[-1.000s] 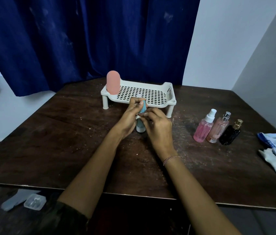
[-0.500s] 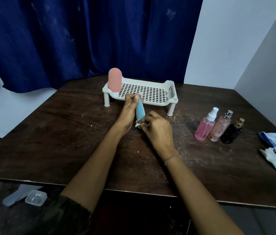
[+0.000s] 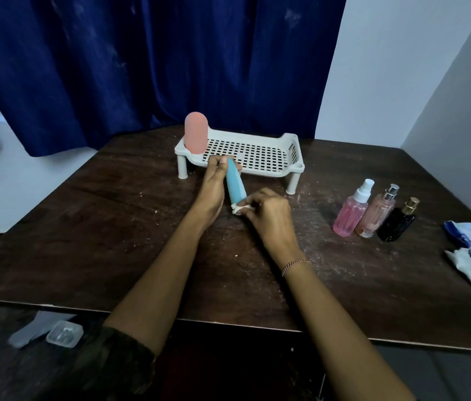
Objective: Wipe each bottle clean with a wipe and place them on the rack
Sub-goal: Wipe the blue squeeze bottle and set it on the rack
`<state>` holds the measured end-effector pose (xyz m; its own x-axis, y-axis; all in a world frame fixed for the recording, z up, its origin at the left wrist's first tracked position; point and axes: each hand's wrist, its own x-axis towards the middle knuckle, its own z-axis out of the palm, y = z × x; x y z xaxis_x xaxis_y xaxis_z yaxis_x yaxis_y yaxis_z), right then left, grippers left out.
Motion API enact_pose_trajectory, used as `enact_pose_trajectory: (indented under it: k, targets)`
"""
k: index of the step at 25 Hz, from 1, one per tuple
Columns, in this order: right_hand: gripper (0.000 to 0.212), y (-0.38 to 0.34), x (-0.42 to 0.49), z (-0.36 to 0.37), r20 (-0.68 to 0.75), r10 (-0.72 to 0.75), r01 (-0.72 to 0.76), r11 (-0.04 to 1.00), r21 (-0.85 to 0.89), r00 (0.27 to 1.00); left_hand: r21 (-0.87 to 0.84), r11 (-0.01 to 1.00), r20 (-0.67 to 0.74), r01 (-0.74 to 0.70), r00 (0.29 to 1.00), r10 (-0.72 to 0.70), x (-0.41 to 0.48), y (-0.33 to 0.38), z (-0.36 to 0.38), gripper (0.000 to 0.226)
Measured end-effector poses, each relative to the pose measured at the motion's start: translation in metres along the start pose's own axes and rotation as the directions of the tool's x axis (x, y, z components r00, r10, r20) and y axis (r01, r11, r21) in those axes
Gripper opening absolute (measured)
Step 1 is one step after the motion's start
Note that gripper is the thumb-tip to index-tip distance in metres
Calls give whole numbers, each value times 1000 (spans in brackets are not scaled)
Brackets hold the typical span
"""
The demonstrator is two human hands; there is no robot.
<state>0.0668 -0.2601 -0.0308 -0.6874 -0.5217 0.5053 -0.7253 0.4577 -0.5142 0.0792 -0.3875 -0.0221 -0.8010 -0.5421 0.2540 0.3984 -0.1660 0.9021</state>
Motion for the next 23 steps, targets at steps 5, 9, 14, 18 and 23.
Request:
enact_pose_trajectory:
  k: [5,9,14,18,23]
  targets:
    - [15,1,1,2,-51,83,-80,994,69,995,-44,999,2,1,1000,-1,1,0,-2,21]
    - [13,-4,-3,2,-5,-115,115,993,-3,993,-99,994,-28,43,999,-46,1,1,0,23]
    - [15,1,0,3,-46,-36,40,995,88,998,-105,993,-19,46,999,-48,-1,2,0,26]
    - [13,5,1,4,-74,137,-134,990,49,988,-97,995,-15,40,999,-42,0,0,-1,26]
    - [11,5,1,5,-103,145,-132,983,126,984,-77,996,-14,38,999,-39,-3,1,2,26]
